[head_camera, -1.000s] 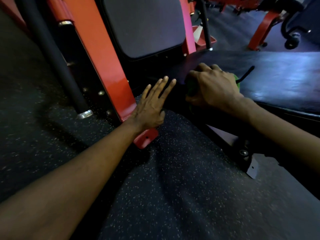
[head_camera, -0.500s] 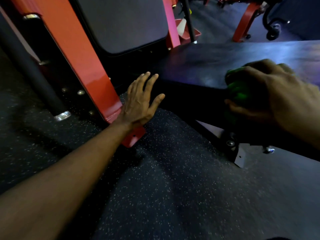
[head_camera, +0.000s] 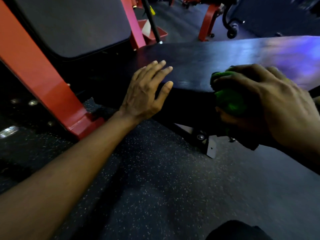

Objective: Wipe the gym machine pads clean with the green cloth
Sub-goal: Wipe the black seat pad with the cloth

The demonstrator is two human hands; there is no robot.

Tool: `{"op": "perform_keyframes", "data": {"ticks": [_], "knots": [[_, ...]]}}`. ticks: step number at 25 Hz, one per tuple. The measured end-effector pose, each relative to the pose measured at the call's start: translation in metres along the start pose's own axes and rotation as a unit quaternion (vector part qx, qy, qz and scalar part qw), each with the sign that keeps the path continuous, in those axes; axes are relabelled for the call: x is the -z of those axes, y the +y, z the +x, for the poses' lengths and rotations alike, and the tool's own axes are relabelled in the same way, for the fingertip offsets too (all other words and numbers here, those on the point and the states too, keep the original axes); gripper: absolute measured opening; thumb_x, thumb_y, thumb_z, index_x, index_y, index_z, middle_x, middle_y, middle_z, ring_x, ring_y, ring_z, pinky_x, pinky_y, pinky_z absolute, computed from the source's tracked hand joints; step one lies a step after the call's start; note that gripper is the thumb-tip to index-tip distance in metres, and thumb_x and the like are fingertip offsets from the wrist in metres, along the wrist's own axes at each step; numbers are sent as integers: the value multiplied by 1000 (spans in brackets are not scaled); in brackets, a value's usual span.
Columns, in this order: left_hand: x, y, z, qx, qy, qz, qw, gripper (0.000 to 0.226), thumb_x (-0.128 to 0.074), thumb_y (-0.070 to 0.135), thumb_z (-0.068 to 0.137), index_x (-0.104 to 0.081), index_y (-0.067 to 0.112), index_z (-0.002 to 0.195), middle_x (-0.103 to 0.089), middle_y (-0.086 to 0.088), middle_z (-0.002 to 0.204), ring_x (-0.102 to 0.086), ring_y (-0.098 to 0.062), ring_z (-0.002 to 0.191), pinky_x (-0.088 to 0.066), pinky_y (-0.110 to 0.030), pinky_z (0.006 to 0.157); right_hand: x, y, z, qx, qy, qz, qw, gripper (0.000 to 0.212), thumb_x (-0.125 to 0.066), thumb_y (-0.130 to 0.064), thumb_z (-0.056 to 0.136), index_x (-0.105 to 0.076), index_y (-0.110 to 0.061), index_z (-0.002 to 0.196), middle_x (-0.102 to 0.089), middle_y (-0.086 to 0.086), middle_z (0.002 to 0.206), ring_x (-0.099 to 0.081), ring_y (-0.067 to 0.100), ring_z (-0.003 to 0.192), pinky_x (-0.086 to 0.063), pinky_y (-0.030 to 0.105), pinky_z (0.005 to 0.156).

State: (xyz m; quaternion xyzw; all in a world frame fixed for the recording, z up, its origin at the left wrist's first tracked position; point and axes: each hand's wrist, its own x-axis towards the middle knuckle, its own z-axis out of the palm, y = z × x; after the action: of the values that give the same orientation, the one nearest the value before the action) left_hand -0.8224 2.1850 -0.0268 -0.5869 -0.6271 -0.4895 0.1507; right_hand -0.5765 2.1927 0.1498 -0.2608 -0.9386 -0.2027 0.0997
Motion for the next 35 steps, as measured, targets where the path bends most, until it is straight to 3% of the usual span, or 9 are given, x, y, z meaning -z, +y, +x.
{"op": "perform_keyframes", "data": {"ticks": [10, 17, 22, 29, 32, 35], "knots": [[-9, 11, 3, 10, -5, -44, 999, 48, -32, 34, 105, -62, 13, 135, -59, -7, 141, -46, -20, 139, -36, -41, 115, -11, -6, 5, -26, 37, -48, 998, 52, -52, -58, 78, -59, -37, 125, -57, -5, 132, -56, 28, 112, -45, 41, 84], [-8, 25, 6, -2, -8, -71, 997, 44, -35, 27, 104, -62, 10, 135, -59, -10, 139, -47, -23, 138, -37, -44, 114, -11, -5, 6, -36, 26, -49, 998, 55, -55, -58, 75, -57, -38, 125, -55, -8, 133, -55, 25, 113, -50, 46, 88], [-8, 71, 34, -55, -14, -90, 994, 43, -38, 28, 104, -62, 9, 134, -59, -10, 140, -48, -22, 137, -37, -41, 115, 15, 19, -21, -26, 4, -47, 999, 57, -56, -57, 77, -54, -40, 132, -52, -8, 139, -52, 23, 117, -45, 40, 90], [-19, 135, 65, -63, -143, -115, 981, 56, -29, 45, 100, -49, 20, 147, -50, -3, 150, -41, -16, 142, -29, -29, 119, 41, 47, -53, -71, 36, -83, 993, 54, -57, -54, 77, -63, -35, 127, -58, -3, 137, -57, 30, 114, -48, 44, 89], [-21, 139, 73, -52, -201, -121, 971, 63, -24, 49, 99, -45, 19, 150, -44, -6, 154, -36, -19, 145, -29, -37, 121, 40, 46, -46, -69, 3, -79, 995, 51, -59, -54, 79, -63, -36, 126, -58, -4, 138, -56, 28, 118, -47, 46, 93], [-14, 143, 71, -32, -242, -116, 963, 61, -24, 46, 101, -40, 16, 152, -39, -8, 157, -32, -19, 148, -23, -34, 123, 61, 61, -60, -68, -43, -27, 996, 54, -62, -53, 81, -62, -36, 131, -54, -4, 144, -51, 26, 128, -43, 46, 101]]}}
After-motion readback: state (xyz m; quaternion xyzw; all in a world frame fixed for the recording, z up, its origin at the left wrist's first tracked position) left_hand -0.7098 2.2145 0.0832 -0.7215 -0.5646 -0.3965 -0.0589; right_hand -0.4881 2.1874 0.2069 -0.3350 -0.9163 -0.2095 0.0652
